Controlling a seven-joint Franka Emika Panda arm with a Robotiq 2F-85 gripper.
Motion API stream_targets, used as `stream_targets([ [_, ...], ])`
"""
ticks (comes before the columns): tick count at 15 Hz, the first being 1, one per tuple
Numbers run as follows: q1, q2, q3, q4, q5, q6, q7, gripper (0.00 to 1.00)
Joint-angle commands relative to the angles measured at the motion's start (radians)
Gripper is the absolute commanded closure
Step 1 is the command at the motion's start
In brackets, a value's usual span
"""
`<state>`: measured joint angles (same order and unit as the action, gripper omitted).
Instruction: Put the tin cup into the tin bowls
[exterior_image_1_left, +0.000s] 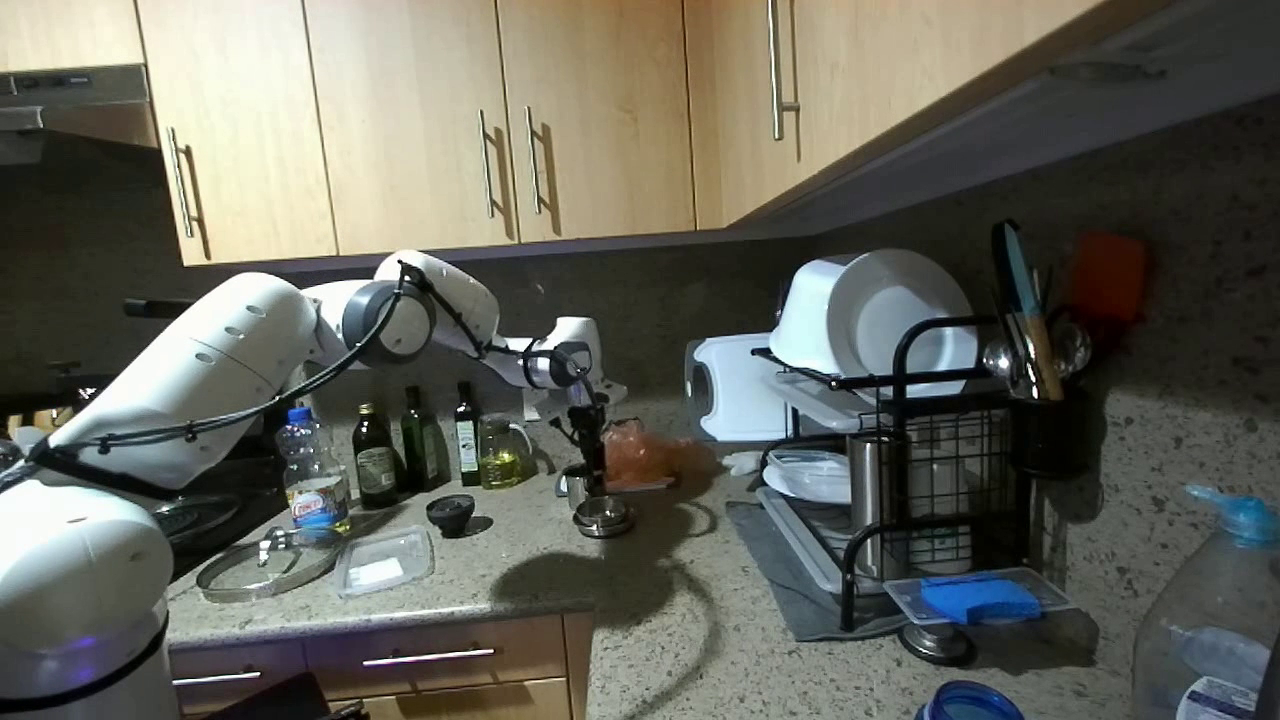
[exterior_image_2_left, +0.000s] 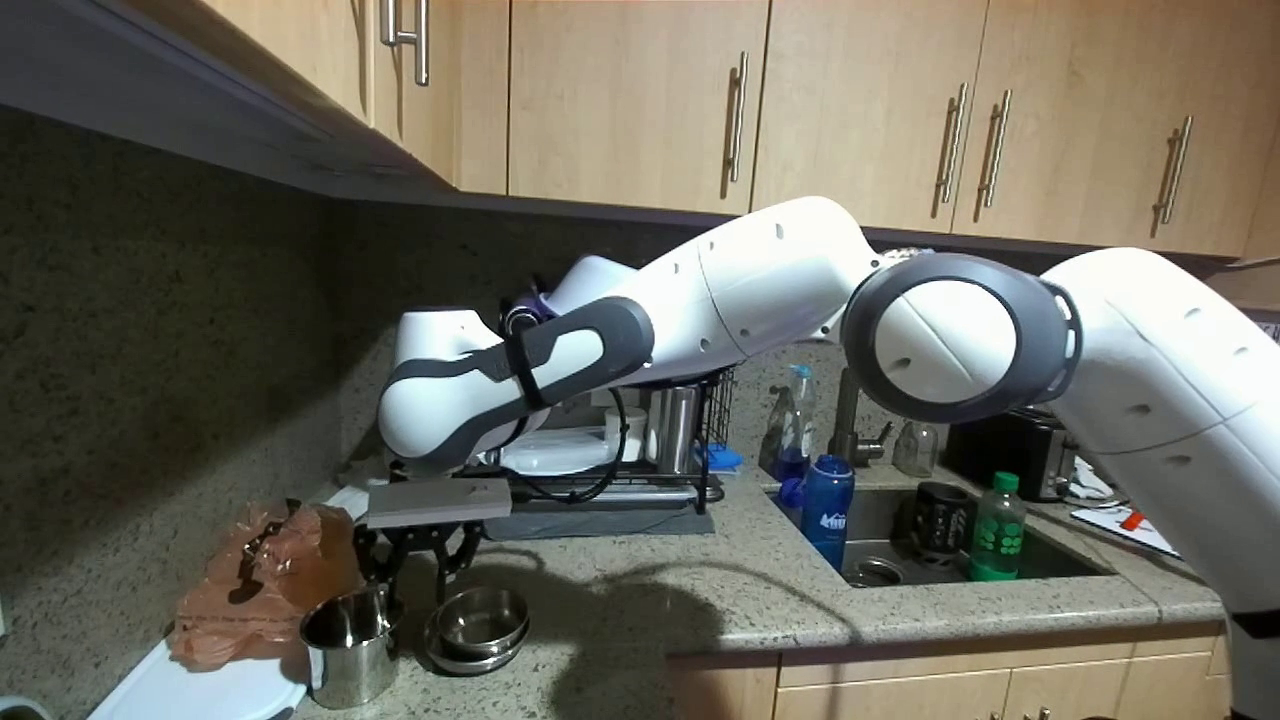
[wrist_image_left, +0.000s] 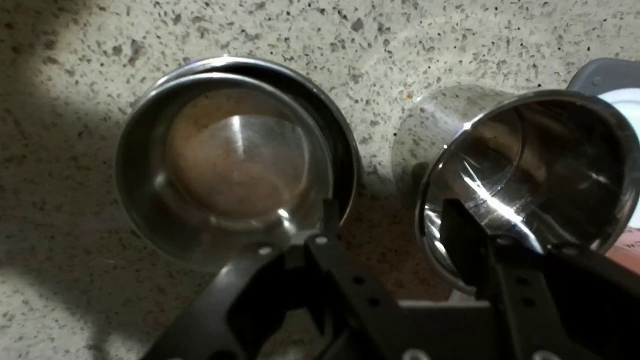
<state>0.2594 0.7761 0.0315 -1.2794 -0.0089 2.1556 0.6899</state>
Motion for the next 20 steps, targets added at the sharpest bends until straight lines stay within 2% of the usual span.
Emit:
stream_targets([
  [1, 0.012, 0.027, -0.015, 0.064, 0.009, -0.049, 0.003, 0.7],
  [2, 0.012, 0.029, -0.015, 0.07, 0.01, -0.049, 0.003, 0.71],
  [3, 0.012, 0.032, -0.015, 0.075, 0.01, -0.05, 0.002, 0.76],
  [5, 0.012, 0.037, -0.015, 0.086, 0.01, -0.053, 0.002, 0.76],
  [7, 0.011, 0.042, -0.014, 0.095, 0.011, -0.055, 0.001, 0.82],
  [8, 0.01, 0.045, -0.014, 0.1, 0.012, -0.056, 0.001, 0.89],
  [9, 0.01, 0.047, -0.014, 0.104, 0.012, -0.056, 0.0, 0.86],
  [10, 0.01, 0.048, -0.013, 0.108, 0.013, -0.056, 0.0, 0.91],
  [11, 0.01, 0.05, -0.013, 0.111, 0.013, -0.058, 0.0, 0.89],
  [12, 0.009, 0.051, -0.013, 0.114, 0.014, -0.06, 0.001, 0.64],
  [14, 0.009, 0.053, -0.012, 0.119, 0.016, -0.065, 0.0, 0.64],
  [20, 0.008, 0.065, -0.012, 0.144, 0.016, -0.083, -0.001, 0.2],
])
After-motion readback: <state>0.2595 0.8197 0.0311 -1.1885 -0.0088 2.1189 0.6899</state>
